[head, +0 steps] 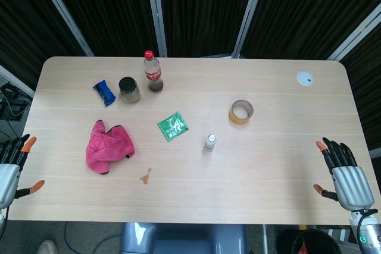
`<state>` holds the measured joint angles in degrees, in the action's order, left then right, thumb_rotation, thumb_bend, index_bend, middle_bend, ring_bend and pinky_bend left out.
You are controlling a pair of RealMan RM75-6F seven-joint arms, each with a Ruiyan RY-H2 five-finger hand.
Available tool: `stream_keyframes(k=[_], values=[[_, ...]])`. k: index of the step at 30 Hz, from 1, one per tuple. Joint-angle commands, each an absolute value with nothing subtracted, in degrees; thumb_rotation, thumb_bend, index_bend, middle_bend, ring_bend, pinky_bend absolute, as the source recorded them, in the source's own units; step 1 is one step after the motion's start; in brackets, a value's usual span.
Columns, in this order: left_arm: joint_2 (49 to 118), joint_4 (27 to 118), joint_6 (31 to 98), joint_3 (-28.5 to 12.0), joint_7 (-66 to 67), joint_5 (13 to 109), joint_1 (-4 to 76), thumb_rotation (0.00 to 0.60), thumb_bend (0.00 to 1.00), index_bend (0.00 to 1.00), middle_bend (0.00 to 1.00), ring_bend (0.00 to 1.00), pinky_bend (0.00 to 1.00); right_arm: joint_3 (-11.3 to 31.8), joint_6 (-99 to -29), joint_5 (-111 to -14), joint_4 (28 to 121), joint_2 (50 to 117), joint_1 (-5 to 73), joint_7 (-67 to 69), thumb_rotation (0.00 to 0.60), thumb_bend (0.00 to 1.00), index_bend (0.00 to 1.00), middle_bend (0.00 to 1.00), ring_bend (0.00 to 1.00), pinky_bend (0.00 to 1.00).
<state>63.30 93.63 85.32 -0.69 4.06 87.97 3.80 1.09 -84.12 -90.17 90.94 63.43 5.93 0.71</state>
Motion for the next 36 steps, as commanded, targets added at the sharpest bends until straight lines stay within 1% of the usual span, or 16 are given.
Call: stream_keyframes(k=[1,9,14,20,27,36], values=[[63.21,93.82,84.61,-0.77,4.45,87.42,4.09,0.6,0.04,0.0,0.0,0.0,0.0,1.1,-83.99,-90.09,91.0,63.41,5.94,0.67,0.6,0.0,0.0,0.0,0.0,0.0],[63.05,95.88,80.02,-1.49,7.91,83.59,5.98,0.6,0.04,0.0,0.0,0.0,0.0,1.02,-83.41,-90.11,91.22,63.2,6.13,1.09,0.6,0.0,0.0,0.0,0.0,0.0],[64.19,95.6,76.21,-3.51,12.41,80.02,8.91,0.6,0.04,0.0,0.0,0.0,0.0,0.96,-83.13,-90.25,91.38,63.27,6.28,0.92,0.6,0.0,0.0,0.0,0.0,0.0],[67.4,94.46,70.65,-6.28,18.35,73.6,13.21,0.6,0.04,0.0,0.0,0.0,0.0,1.02,-82.51,-90.04,91.4,63.38,6.57,1.22,0.6,0.0,0.0,0.0,0.0,0.0],[72.95,91.35,63.43,-8.81,26.35,64.29,19.2,0.6,0.04,0.0,0.0,0.0,0.0,1.15,-81.4,-89.48,91.22,63.46,7.05,2.0,0.6,0.0,0.0,0.0,0.0,0.0],[79.83,87.41,59.25,-9.82,34.07,55.33,25.04,0.6,0.04,0.0,0.0,0.0,0.0,1.49,-79.33,-88.33,90.66,63.83,8.04,3.2,0.6,0.0,0.0,0.0,0.0,0.0]])
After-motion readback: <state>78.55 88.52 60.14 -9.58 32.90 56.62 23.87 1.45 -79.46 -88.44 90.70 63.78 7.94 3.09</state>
